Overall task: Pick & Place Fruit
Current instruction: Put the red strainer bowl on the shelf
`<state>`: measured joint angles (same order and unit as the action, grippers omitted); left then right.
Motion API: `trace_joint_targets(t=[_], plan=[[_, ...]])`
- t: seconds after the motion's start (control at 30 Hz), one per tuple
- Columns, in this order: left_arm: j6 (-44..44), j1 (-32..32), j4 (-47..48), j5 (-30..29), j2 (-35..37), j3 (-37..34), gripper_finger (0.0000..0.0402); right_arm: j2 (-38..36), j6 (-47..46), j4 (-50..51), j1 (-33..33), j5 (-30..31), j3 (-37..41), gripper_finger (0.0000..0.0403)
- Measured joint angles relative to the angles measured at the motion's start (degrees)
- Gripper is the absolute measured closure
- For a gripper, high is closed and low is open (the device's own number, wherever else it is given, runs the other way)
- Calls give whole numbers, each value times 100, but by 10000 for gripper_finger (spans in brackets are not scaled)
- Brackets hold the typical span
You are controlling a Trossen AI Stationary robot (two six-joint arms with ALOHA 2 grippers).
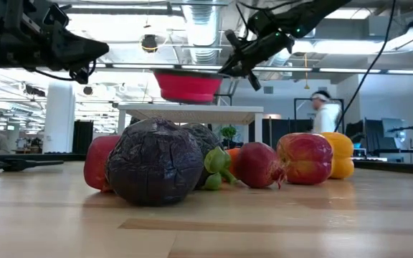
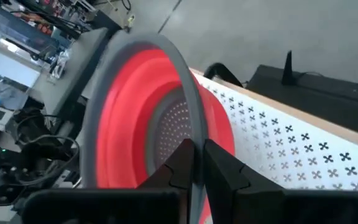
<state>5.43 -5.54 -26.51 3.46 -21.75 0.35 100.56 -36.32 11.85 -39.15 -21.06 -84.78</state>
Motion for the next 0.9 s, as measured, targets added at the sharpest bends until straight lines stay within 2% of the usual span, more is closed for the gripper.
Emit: trace_joint_targets(t=[0.27,0.9], plan=[[0,0,-163,0,-95,1,397,8,7,252,-229,10,10,379],[107,2,-243,0,-93,0,397,192,72,250,-210,33,10,351]])
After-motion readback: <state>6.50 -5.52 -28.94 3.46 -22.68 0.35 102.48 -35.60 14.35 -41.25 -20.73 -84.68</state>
